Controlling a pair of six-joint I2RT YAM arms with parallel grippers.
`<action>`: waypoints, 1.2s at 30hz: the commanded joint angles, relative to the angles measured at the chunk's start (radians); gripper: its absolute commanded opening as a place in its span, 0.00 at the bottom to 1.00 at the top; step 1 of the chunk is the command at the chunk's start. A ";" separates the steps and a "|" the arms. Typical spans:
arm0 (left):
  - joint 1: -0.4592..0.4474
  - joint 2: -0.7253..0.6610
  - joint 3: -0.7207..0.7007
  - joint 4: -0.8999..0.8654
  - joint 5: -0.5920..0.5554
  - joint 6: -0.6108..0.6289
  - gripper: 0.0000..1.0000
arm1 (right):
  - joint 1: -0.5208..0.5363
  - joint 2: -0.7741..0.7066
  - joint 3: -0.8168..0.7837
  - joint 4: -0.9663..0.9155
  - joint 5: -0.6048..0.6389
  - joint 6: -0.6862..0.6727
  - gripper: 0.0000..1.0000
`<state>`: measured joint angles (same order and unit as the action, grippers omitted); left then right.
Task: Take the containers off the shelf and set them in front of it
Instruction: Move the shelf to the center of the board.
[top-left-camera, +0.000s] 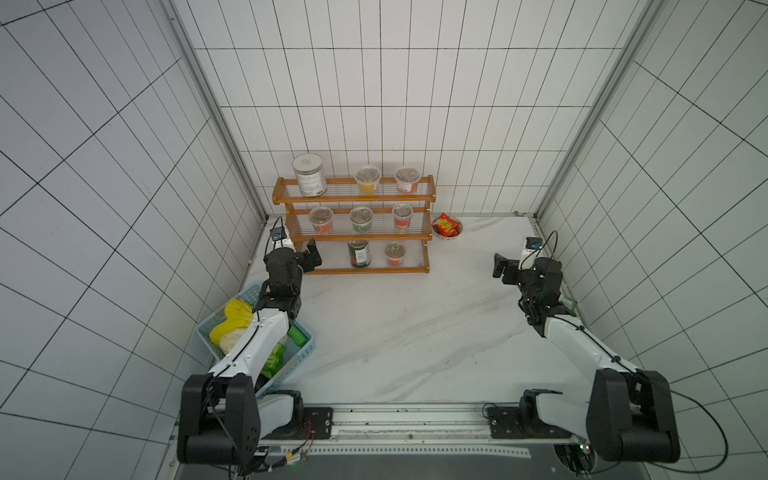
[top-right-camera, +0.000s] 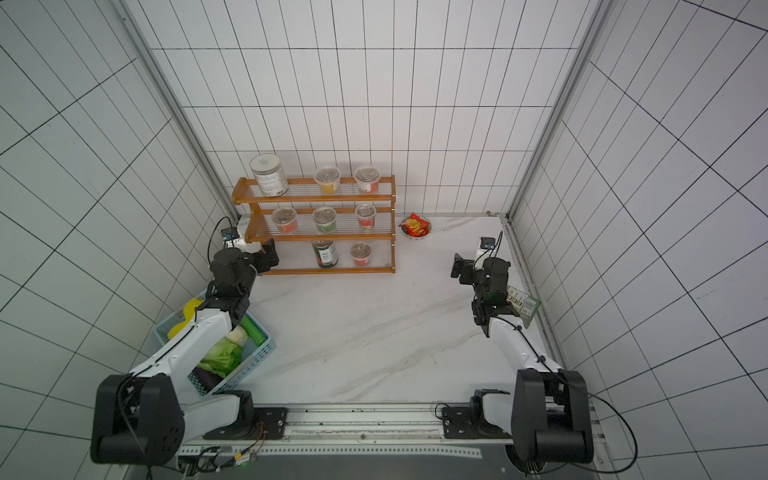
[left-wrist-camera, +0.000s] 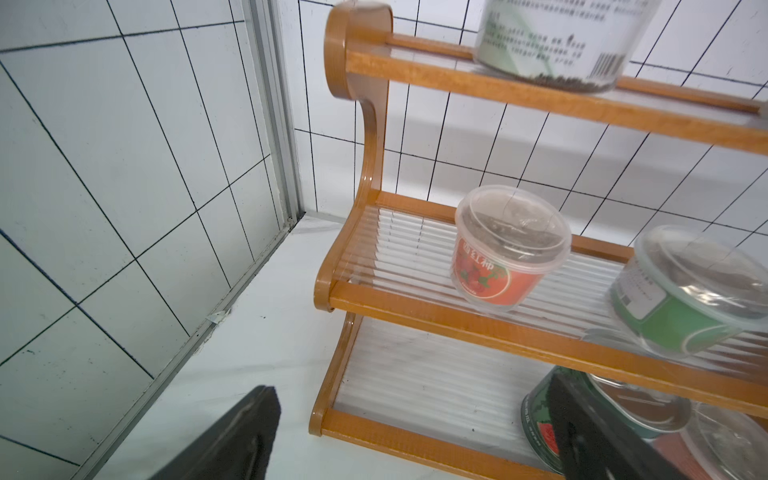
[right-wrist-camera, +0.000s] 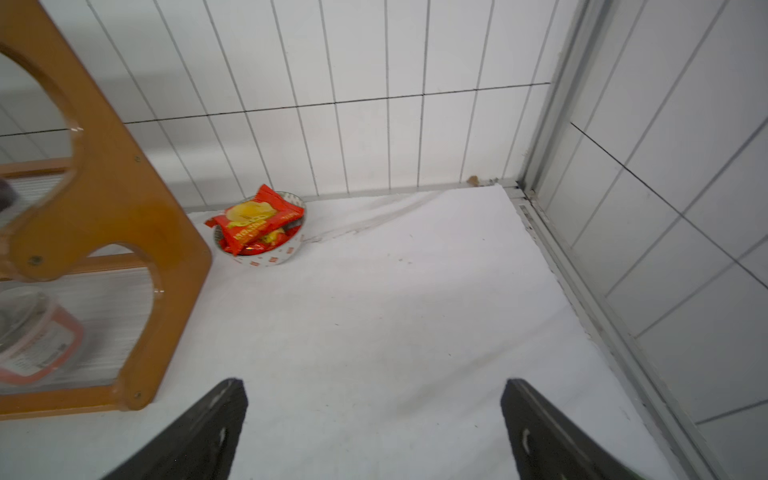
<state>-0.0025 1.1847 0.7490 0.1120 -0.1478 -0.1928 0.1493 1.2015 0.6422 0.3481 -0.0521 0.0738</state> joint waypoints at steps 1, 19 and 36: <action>0.082 -0.018 0.068 -0.246 0.151 -0.051 0.98 | 0.103 0.001 0.096 -0.167 -0.035 0.056 0.99; 0.308 0.447 0.561 -0.462 0.436 0.175 0.92 | 0.350 0.370 0.597 -0.401 0.008 0.201 0.97; 0.269 0.680 0.758 -0.499 0.350 0.269 0.57 | 0.382 0.544 0.787 -0.475 0.100 0.226 0.95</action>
<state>0.2787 1.8446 1.4723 -0.3786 0.2092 0.0544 0.5213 1.7203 1.3815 -0.1028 0.0193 0.2897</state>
